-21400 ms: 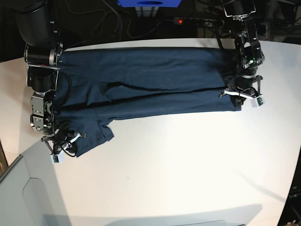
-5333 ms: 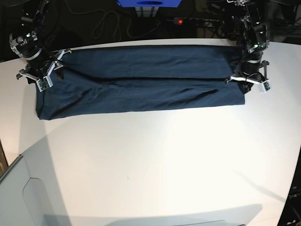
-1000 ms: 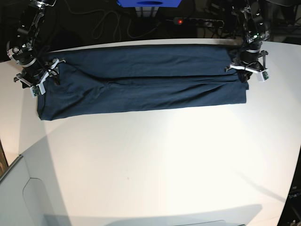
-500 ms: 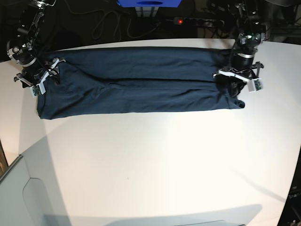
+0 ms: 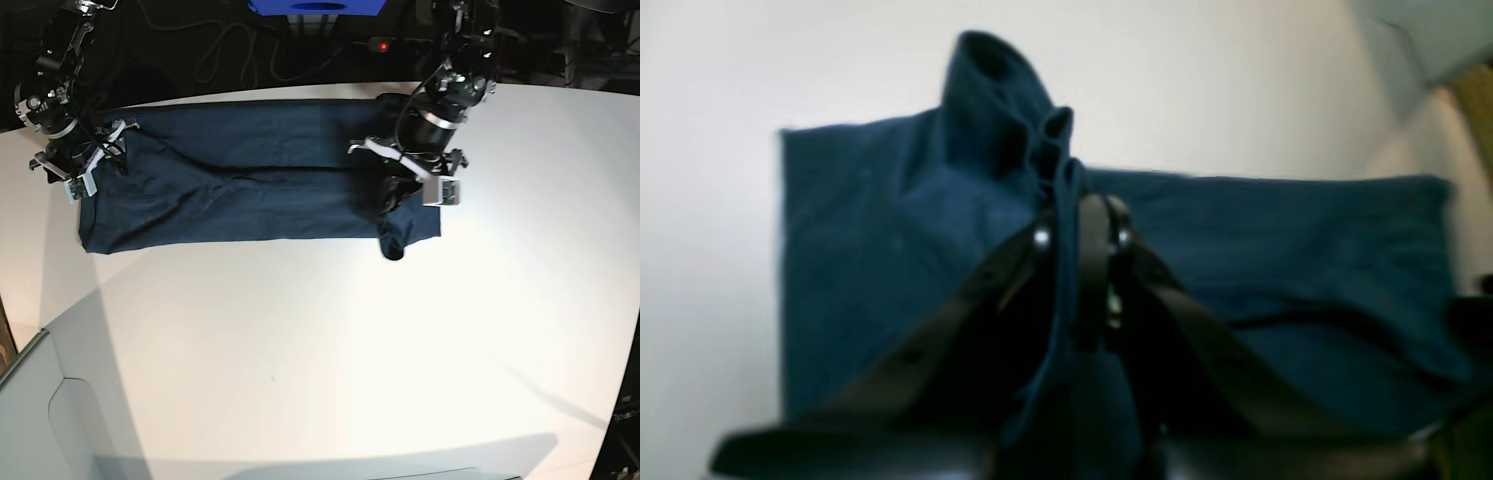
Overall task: Fold the T-shirt properly
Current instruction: 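Lift the strip end with the left gripper and carry it toward the right gripper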
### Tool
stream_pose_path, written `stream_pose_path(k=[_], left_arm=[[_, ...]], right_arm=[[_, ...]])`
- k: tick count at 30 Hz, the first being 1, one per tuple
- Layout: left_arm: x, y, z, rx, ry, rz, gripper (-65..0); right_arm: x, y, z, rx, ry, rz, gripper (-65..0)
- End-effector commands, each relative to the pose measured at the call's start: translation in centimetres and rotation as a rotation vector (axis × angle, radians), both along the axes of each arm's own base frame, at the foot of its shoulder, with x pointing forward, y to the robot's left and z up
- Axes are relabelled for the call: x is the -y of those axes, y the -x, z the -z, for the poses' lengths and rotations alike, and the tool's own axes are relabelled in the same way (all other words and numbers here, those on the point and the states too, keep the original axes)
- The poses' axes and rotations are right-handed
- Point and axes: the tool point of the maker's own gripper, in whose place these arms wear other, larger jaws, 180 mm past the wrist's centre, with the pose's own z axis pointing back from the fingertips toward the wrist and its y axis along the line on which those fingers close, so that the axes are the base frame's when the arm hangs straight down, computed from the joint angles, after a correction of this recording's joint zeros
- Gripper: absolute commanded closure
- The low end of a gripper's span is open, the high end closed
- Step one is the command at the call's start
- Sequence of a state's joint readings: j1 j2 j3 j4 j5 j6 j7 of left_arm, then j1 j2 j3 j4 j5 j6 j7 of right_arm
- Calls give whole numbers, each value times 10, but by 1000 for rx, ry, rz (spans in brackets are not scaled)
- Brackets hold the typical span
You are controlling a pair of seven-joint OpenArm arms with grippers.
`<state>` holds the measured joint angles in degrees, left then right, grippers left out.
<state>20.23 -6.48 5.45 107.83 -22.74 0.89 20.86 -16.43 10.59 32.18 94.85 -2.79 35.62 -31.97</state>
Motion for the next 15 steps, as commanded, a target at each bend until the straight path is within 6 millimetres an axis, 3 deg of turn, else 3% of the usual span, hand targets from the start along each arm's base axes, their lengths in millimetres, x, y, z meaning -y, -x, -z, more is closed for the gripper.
stream_pose_path(k=[1,7,15], left_arm=[[9,-4,-12,44,24,14,0],[52,-5,-23,76,56,129,0],[96,6,-4,65,-12,275,0]], right_arm=[[-1,-8,-12,43,3,-32,-381],[-1,-8,-12,43,3,-32,-381],[0,-7,-12,40,6,-32,-381]])
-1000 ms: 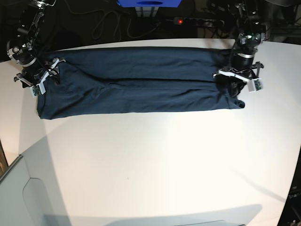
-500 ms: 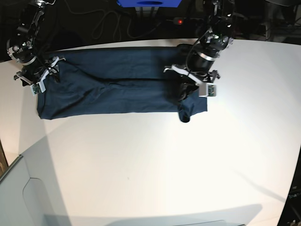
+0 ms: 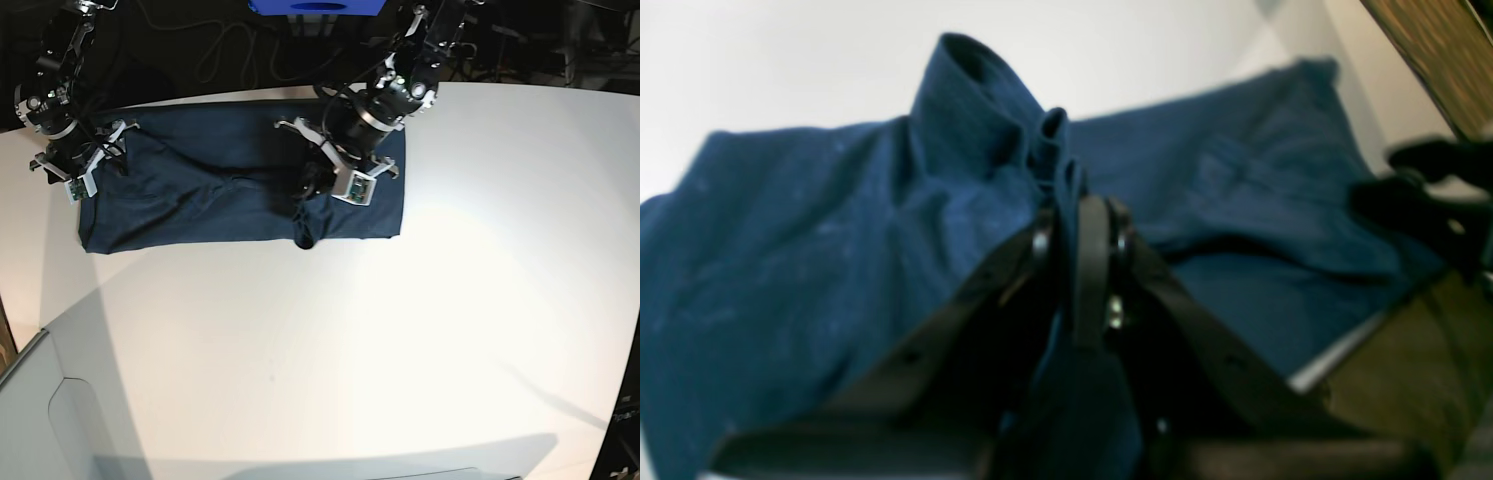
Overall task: Fold the T-shirt properly
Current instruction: 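Lift the strip end with the left gripper and carry it toward the right gripper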
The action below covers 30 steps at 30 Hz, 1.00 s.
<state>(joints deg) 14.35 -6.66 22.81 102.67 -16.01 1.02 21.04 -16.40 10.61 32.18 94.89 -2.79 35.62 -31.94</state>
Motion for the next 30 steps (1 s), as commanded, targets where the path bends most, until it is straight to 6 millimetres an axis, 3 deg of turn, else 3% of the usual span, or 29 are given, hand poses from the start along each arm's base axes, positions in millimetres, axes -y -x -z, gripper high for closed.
stream_pose_path(k=[1,6,15,25,30], left_arm=[[7,-8,-17,61,32,7,0],[24,-15,-31,99,55,39,0],[34,-22,-13,56,54,39,0],[36,-26,-17,70,59,44,0],[50,-20,-21,79,69,86,0]], right_arm=[[0,-7,-11,39,5,-32,-381],[0,-7,-11,39,5,-32,-381],[0,-7,-11,39,5,-32,-381],[-1,-7,-11,39,4,-31,-381],[-1,-7,-12,40,4,-32,-381]])
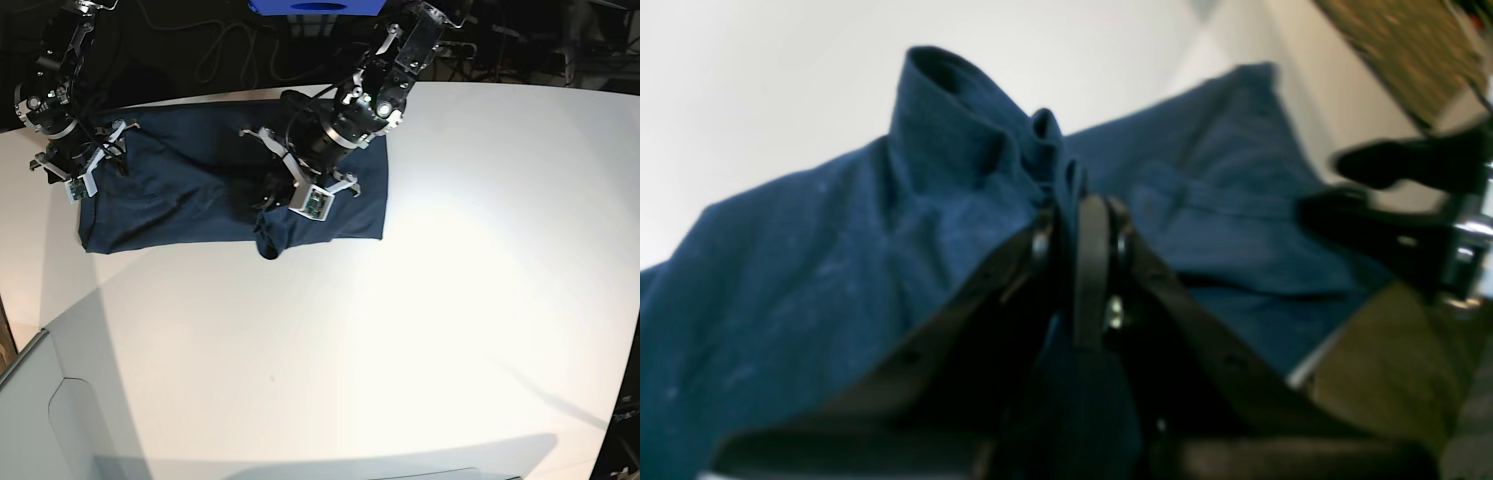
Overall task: Fold the T-shirt properly
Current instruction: 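Lift the strip end with the left gripper and carry it toward the right gripper, then lay the strip end onto the shirt and open the left gripper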
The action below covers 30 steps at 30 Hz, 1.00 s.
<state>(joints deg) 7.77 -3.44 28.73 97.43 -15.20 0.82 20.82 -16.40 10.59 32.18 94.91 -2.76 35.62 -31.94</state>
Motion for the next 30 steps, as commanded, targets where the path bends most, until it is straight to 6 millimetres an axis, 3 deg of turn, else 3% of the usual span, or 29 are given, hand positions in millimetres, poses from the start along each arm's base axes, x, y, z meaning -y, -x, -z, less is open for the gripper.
stream_pose_path(k=[1,10,25,30], left_arm=[[6,-6,-16,44,42,0,0],[4,-9,-4,23,20,-3,0],[10,-11,-7,19,34,-4,0],[10,-11,-8,21,35,-6,-189]], right_arm=[[0,-7,-11,40,5,-32,-381],[0,-7,-11,40,5,-32,-381],[0,-7,-11,40,5,-32,-381],[0,-7,-11,40,5,-32,-381]])
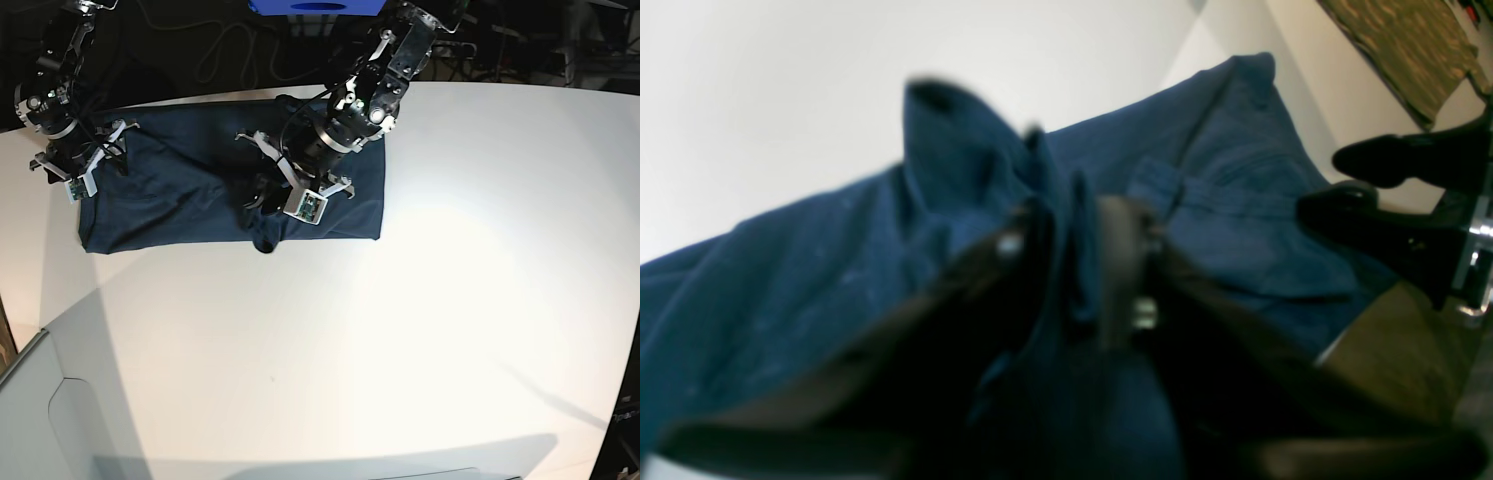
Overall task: Fold the T-shirt properly
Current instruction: 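Lay the strip end onto the shirt and open the left gripper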
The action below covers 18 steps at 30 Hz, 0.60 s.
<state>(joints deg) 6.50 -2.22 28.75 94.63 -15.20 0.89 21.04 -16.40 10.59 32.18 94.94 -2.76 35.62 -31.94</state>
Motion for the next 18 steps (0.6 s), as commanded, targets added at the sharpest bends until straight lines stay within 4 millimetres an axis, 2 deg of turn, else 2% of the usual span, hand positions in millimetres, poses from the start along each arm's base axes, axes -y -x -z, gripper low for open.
stream_pose_path(k=[1,6,10,11,16,18], left_arm=[[5,-6,-18,46,42,-3,-214],[5,-8,-22,58,48,-6,-230],[-2,-10,-44,111,67,-17,-226],[-11,-12,-45,122,52,-26,-225],[-51,-16,-21,85,-20,-98,-225],[-61,-17,-9,58,-41,-117,-225]], right_arm=[[0,-7,-11,39,5,-32,-381],[0,-7,-11,39,5,-32,-381],[0,-7,-12,41,5,-32,-381],[0,-7,-12,41,5,-32,-381],[-2,-13,-23,72,21,-44,-381],[-3,-14,-26,82,26,-48,-381]])
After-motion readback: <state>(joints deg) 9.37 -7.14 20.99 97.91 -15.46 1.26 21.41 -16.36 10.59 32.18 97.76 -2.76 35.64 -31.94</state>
